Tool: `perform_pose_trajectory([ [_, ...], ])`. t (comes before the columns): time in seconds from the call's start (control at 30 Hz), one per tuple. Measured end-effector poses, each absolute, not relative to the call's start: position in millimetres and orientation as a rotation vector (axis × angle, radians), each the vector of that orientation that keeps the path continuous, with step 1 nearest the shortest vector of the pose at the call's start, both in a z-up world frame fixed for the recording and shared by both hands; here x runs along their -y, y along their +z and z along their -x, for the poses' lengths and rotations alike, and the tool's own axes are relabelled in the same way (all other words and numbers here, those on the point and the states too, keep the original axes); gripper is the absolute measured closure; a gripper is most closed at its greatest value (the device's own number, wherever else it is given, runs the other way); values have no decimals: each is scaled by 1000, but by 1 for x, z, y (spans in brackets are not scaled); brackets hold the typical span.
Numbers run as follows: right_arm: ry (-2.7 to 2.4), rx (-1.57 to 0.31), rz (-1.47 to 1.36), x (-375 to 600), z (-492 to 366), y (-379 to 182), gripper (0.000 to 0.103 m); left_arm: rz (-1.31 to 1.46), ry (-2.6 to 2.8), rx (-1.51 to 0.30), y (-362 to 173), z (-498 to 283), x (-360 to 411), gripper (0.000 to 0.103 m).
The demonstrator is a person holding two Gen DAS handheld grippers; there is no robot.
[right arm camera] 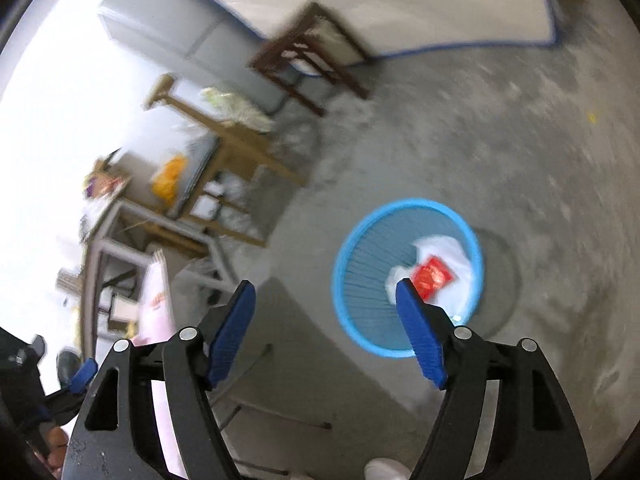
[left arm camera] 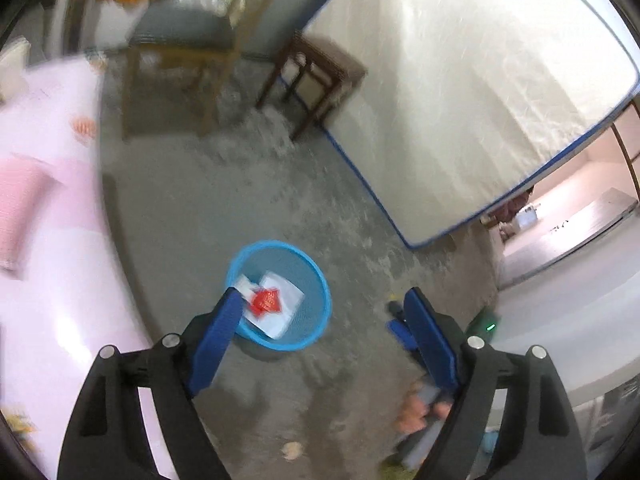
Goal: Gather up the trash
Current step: 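Move both grippers back over the table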
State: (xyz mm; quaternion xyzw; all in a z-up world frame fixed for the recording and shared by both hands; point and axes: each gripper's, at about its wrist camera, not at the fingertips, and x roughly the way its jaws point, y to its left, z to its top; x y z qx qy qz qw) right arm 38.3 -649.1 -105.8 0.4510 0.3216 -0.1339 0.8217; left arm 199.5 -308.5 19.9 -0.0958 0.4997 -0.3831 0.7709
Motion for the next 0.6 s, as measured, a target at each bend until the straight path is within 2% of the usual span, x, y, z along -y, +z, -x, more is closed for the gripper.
perform_pose_trajectory([
  [0.13, -181, -688, -858, 610, -58, -60, 27, 232, -776, -958, 57, -174, 220, 19],
  [0.3, -5, -753, -777, 543, -97, -24, 25, 255, -664, -831, 76, -138, 110, 19],
  [0.4, 77, -797, -724, 503, -121, -14, 25, 307, -558, -769, 77, -119, 34, 18],
  [0.6, 175, -886, -705, 447, -169, -17, 25, 438, -426, -724, 56, -95, -65, 19],
])
